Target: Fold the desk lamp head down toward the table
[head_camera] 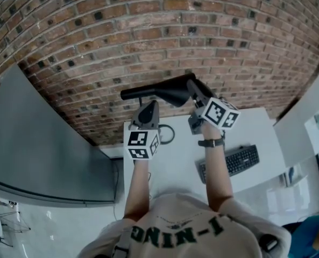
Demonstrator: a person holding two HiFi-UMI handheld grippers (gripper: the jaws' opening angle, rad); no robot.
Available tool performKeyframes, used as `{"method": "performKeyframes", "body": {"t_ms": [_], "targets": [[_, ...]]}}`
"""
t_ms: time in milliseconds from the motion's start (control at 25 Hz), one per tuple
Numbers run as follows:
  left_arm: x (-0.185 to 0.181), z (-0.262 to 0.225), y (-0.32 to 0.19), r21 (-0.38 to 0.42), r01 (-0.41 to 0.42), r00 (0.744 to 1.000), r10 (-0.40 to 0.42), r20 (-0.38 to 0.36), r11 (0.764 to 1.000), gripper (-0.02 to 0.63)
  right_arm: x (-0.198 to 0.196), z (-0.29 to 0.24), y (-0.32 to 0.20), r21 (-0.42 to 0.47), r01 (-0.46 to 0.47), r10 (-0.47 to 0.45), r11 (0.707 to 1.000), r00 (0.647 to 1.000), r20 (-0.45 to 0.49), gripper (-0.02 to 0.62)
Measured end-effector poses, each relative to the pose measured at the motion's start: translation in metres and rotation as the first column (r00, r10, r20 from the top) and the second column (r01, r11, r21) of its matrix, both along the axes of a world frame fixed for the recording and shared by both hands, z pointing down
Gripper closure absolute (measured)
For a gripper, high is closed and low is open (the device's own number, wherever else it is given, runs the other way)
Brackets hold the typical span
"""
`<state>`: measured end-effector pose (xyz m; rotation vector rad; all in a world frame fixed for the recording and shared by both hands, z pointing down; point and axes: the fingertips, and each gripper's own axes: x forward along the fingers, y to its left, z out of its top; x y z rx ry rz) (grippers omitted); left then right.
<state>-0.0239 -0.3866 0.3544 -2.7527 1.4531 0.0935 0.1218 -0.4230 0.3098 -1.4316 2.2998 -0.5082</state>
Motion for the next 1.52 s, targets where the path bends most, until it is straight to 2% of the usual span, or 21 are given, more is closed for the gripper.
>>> {"method": "performKeyframes", "body": {"t_ms": [160,280,640,920,1120,1520], "targets": [[0.002,0.001,-0.001,-0.003,-0.013,1.0,0.013,0.002,1.0,0.609,0.006,0.0,-0.006,-0.026,-0.025,0.025,0.999,1.0,-0.017,0.499],[0.005,0.005,-0.003,-0.012,-0.024,1.0,0.024,0.007,1.0,0.609,0.005,0.0,-0.005,-0.024,-0.018,0.019,1.0,1.0,0.011,0.506],[0.016,0.017,-0.007,-0.036,-0.047,0.999,0.048,0.022,0.998,0.608,0.012,0.024,-0.004,-0.078,-0.05,0.046,0.996,0.998,-0.048,0.506],[0.021,0.031,-0.011,-0.066,-0.057,0.998,0.059,0.025,0.996,0.609,0.016,0.032,-0.003,-0.086,-0.072,0.064,0.994,0.994,-0.089,0.505],[0.022,0.027,-0.012,-0.066,-0.065,0.998,0.066,0.008,0.996,0.609,0.019,0.039,-0.002,-0.091,-0.103,0.087,0.991,0.983,-0.16,0.497],[0.023,0.035,-0.019,-0.078,-0.057,0.998,0.058,0.014,0.995,0.607,0.026,0.071,0.0,-0.145,-0.106,0.077,0.984,0.978,-0.191,0.488]]}}
